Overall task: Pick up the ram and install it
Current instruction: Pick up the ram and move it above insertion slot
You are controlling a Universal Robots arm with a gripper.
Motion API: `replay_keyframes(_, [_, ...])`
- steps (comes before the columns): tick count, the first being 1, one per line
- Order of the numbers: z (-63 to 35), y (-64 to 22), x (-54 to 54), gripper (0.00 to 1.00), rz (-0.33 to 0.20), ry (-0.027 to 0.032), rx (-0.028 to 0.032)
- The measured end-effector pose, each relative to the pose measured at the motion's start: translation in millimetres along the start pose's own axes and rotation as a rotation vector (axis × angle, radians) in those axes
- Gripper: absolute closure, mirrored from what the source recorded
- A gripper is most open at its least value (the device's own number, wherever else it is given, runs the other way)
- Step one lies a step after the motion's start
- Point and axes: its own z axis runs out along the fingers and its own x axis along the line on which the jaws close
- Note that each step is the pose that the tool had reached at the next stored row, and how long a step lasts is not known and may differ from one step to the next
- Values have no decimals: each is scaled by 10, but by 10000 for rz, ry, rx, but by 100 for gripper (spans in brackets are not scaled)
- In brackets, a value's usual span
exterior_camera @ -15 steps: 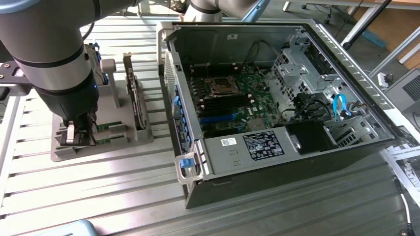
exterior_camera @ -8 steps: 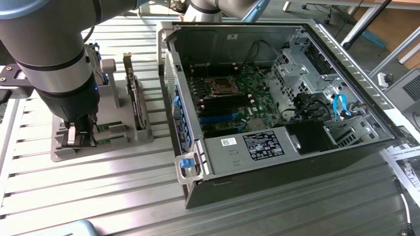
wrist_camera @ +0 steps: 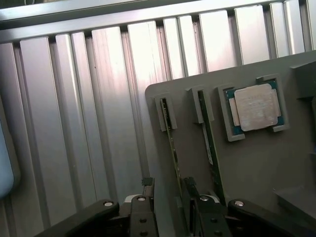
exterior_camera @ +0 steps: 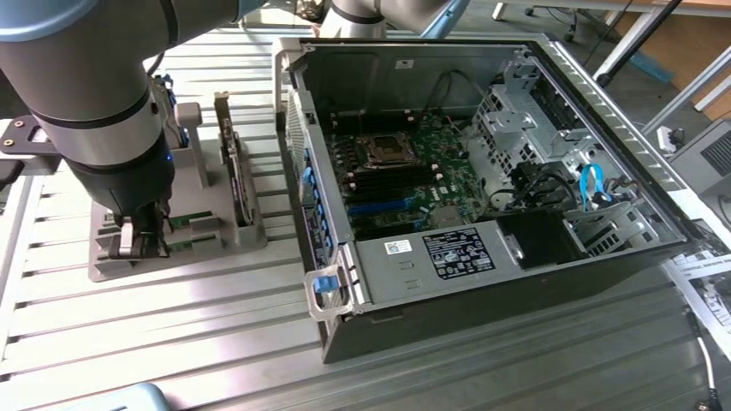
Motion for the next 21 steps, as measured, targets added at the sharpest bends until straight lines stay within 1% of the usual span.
replay_keyframes(3, [14,0,0,64,-80,17,0])
replay_keyframes(9, [26,0,0,64,-557,70,7])
replay_keyframes(12, [34,-1,0,64,-859,109,11])
replay_keyframes(15, [40,-1,0,64,-1041,137,14])
replay_keyframes(18, [48,-1,0,64,-1172,164,17])
replay_keyframes(21, [57,-1,0,64,-1199,171,18])
